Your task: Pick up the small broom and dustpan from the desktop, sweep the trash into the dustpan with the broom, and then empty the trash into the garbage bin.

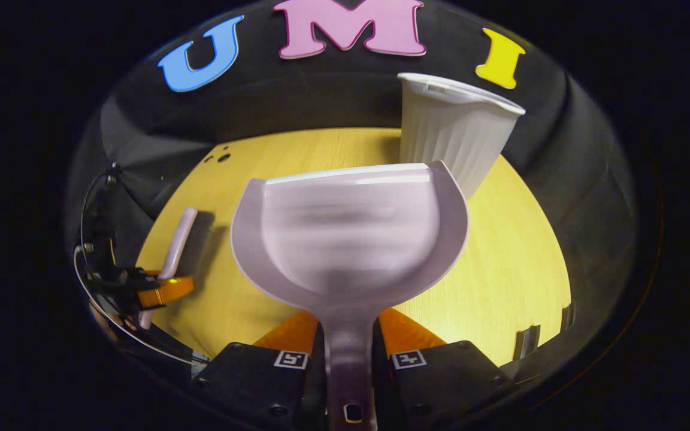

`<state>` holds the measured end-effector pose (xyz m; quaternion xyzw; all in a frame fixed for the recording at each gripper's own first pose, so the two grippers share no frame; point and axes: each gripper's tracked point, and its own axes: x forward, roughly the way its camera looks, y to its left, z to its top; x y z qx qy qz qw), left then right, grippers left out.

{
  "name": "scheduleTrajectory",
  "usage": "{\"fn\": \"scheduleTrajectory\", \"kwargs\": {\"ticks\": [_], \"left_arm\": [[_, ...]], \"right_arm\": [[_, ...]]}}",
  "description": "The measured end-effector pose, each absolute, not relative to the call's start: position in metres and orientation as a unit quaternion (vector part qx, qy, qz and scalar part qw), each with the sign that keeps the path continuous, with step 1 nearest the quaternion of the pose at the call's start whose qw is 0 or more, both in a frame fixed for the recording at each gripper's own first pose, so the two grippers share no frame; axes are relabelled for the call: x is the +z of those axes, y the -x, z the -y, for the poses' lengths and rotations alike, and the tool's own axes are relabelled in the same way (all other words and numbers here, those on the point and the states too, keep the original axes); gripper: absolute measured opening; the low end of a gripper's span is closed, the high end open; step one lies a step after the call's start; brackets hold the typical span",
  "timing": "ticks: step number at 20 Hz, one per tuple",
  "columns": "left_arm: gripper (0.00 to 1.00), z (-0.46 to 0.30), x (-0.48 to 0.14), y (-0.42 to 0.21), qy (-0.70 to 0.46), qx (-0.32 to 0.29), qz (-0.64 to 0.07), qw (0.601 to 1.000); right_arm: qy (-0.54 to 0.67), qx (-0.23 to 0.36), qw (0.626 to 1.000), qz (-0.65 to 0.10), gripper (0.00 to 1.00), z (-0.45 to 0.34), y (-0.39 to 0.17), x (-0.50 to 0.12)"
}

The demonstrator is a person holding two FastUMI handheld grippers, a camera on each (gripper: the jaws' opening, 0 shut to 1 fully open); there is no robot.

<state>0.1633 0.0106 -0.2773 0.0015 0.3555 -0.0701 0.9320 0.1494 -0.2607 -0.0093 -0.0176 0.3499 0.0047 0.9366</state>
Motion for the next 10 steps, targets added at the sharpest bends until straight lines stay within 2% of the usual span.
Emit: {"fn": "scheduleTrajectory", "kwargs": {"ticks": [4, 8, 10], "left_arm": [[0.26, -0.009, -0.288, -0.165, -0.009, -0.061, -0.375, 0.925], [0.27, -0.013, -0.303, -0.169, -0.056, -0.056, -0.398, 0.914], [0.30, -0.015, -0.306, -0.166, -0.075, -0.051, -0.412, 0.907]], "right_arm": [[0.028, 0.008, 0.923, -0.383, 0.36, 0.264, -0.144, -0.032], [0.033, 0.016, 0.914, -0.403, 0.36, 0.260, -0.142, -0.043], [0.038, 0.018, 0.913, -0.405, 0.36, 0.257, -0.144, -0.045]]}}
